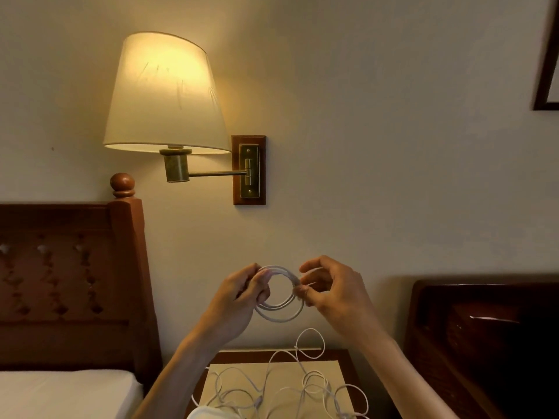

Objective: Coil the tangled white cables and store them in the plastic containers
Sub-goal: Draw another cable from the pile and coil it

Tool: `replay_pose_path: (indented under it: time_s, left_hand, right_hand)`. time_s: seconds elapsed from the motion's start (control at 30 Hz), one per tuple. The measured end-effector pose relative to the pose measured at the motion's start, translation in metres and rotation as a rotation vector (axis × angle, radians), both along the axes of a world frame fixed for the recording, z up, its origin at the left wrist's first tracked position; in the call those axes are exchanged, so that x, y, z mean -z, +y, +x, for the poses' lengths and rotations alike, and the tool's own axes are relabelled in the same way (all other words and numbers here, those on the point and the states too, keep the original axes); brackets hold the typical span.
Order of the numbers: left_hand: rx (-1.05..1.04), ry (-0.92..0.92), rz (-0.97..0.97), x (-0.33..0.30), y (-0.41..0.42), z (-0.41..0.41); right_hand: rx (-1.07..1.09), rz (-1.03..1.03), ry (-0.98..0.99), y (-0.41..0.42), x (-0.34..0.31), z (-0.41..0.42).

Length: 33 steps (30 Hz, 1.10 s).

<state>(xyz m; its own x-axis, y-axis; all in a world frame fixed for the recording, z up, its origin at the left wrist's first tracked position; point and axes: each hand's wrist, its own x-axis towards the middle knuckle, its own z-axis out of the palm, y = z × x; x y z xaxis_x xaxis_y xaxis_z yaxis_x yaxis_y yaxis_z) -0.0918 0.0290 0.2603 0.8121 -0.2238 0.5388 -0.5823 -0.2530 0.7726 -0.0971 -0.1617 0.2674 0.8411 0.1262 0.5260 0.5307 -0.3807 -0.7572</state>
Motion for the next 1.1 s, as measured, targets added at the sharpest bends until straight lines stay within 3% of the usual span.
replay_pose_path:
  time_s: [0.13,0.23,0.33,0.47,0.6,0.7,0.83,1.0,1.1]
  left_hand:
    - [0.082,0.204,-0.291,0.003,0.000,-0.003]
    - [0.159,0.301,-0.439,0.004,-0.005,-0.004]
    - [0.113,0.226,-0.383,0.004,-0.011,-0.002]
    - [0.067,0.070,-0.246,0.007,-0.009,0.006]
    - [0.010,-0.013,-0.090,0.013,-0.008,0.007]
    - [-0.170,-0.139,0.148,0.025,-0.007,0.008]
    - [-0.307,-0.235,0.332,0.043,-0.009,0.016]
    - [-0.221,-0.055,0.055,0.039,-0.013,0.013]
    - [-0.209,0.031,-0.026,0.032,-0.010,0.013]
  right_hand:
    - [-0.126,0.078,0.121,-0.008,-0.001,0.004]
    - [-0.112,0.133,0.068,-0.006,0.002,0.004]
    - [-0.021,0.013,-0.073,-0.001,0.012,0.002]
    - [0.055,0.049,-0.215,-0.001,0.014,-0.002]
    - [0.067,0.055,-0.186,-0.001,0.014,0.002]
    - [0.158,-0.031,-0.230,-0.001,0.011,0.007]
    - [0.111,0.012,0.003,0.010,0.000,0.011]
    - [-0.093,0.147,0.173,0.012,-0.009,0.011]
    - [-0.092,0.167,0.116,0.012,0.004,0.008]
